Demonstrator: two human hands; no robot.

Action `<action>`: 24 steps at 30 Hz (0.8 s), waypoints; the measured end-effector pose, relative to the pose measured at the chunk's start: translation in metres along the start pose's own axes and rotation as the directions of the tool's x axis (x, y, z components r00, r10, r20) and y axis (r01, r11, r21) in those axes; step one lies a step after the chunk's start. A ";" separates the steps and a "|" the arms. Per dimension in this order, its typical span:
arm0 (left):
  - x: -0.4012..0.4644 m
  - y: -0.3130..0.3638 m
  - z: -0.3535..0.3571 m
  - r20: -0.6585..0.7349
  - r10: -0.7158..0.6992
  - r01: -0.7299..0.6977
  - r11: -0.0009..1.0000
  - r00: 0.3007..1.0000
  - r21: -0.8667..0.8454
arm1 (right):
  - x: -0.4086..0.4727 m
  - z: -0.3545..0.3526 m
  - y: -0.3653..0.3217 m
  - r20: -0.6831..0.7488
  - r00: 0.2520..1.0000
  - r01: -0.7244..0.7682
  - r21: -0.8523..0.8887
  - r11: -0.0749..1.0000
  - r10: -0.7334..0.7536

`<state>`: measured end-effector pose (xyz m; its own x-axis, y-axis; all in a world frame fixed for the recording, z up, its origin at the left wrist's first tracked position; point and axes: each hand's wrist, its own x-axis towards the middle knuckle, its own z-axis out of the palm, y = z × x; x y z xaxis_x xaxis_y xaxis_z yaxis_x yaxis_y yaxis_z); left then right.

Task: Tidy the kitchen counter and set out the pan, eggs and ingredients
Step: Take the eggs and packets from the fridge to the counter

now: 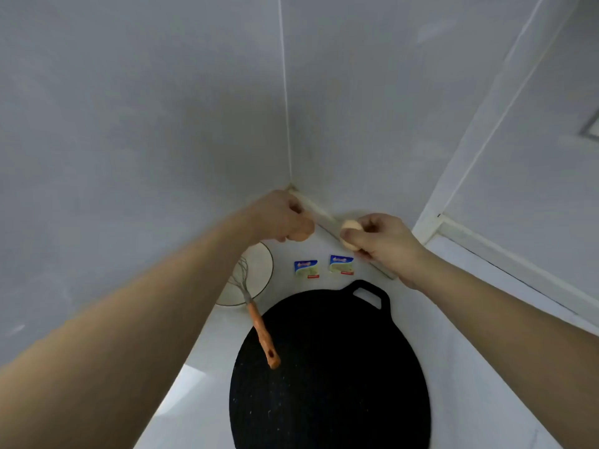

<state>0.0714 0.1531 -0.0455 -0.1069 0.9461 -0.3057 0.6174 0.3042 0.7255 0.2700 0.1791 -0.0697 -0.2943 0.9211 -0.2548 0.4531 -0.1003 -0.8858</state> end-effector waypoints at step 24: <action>0.086 -0.059 0.031 0.279 -0.020 -0.172 0.745 0.960 0.645 | 0.069 0.051 0.030 0.310 0.875 0.429 -0.854 0.295 -0.373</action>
<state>0.0496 0.2131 -0.1336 0.1026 0.8713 -0.4799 0.9807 -0.0079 0.1952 0.2203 0.2207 -0.1338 -0.6873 0.7263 -0.0129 0.7261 0.6864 -0.0398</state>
